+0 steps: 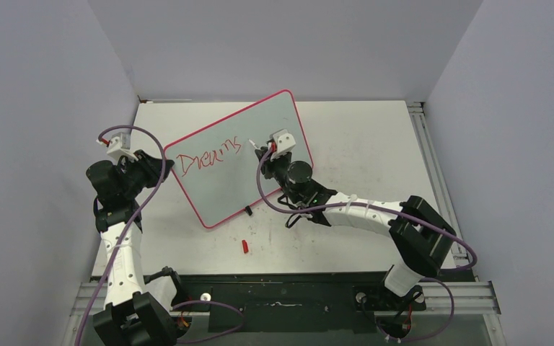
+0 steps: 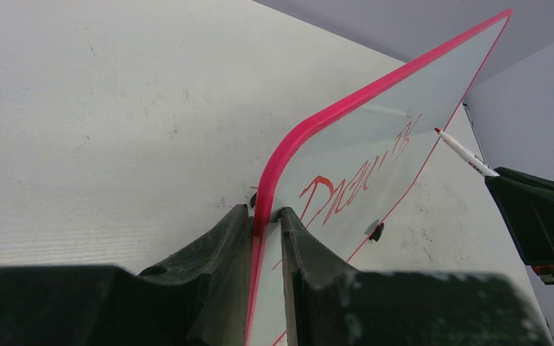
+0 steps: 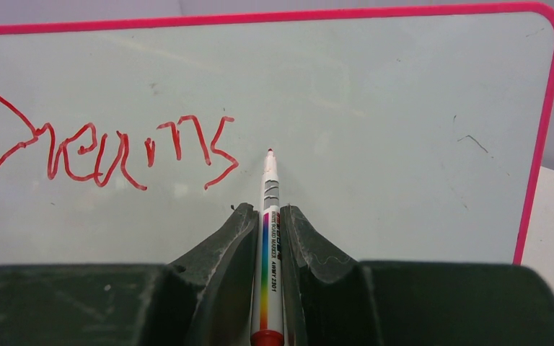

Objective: Write a sentence on the whiteboard

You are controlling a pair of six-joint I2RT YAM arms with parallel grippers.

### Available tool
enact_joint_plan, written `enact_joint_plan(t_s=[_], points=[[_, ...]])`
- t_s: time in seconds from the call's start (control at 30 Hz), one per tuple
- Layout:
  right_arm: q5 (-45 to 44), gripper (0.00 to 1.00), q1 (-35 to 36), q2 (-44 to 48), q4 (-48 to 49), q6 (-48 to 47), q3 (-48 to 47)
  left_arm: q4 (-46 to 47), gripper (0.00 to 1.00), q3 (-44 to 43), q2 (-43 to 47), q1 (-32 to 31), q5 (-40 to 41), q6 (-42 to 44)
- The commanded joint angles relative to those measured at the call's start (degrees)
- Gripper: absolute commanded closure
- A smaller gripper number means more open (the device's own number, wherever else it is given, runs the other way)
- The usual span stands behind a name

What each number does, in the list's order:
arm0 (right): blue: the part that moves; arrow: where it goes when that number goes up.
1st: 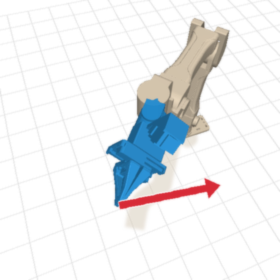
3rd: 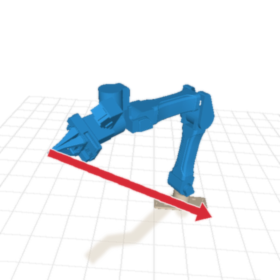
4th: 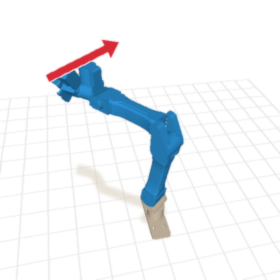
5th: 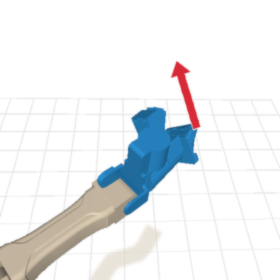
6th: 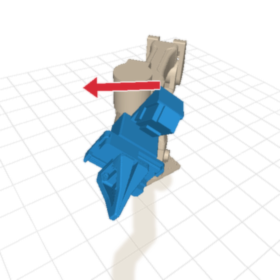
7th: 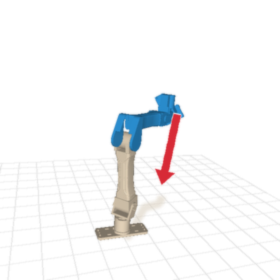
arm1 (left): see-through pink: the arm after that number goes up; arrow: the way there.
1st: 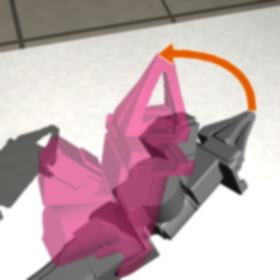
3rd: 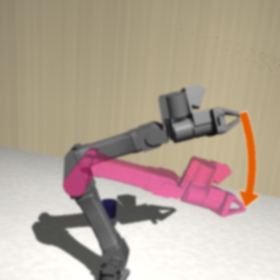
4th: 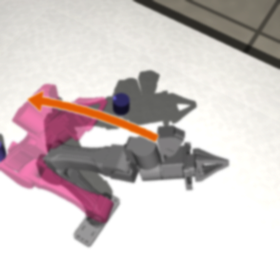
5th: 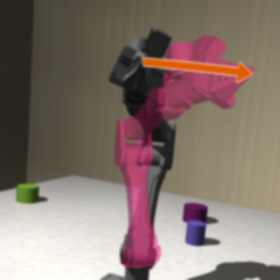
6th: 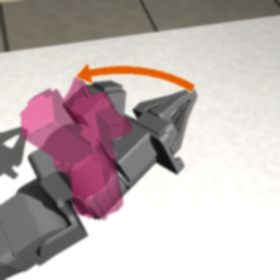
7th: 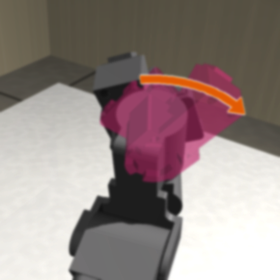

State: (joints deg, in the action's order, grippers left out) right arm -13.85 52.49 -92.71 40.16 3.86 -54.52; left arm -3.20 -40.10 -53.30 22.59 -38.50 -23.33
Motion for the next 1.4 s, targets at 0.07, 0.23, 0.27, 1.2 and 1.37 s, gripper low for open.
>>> enact_joint_plan(t_s=[0.07,0.23,0.27,1.2,1.37], points=[[1.0,0.95,-1.1,-1.1,3.6,0.4,-3.2,-1.7,0.82,-0.9,-0.4,-1.2,-2.3,0.2],[1.2,0.95,-1.6,-2.0,4.1,0.5,-3.6,-1.7,0.81,-0.9,-0.4,-1.2,-2.2,0.2],[1.2,0.95,-1.8,-2.2,4.1,0.6,-3.8,-1.7,0.81,-0.9,-0.4,-1.2,-2.2,0.2],[0.2,0.95,-2.8,-0.2,4.9,1.1,-2.6,-2.0,0.81,-1.0,-0.3,-1.2,-2.2,0.4],[0.0,0.95,-1.3,0.8,4.7,-0.7,-3.3,-2.0,0.81,-0.9,-0.2,-1.2,-2.1,0.4]])
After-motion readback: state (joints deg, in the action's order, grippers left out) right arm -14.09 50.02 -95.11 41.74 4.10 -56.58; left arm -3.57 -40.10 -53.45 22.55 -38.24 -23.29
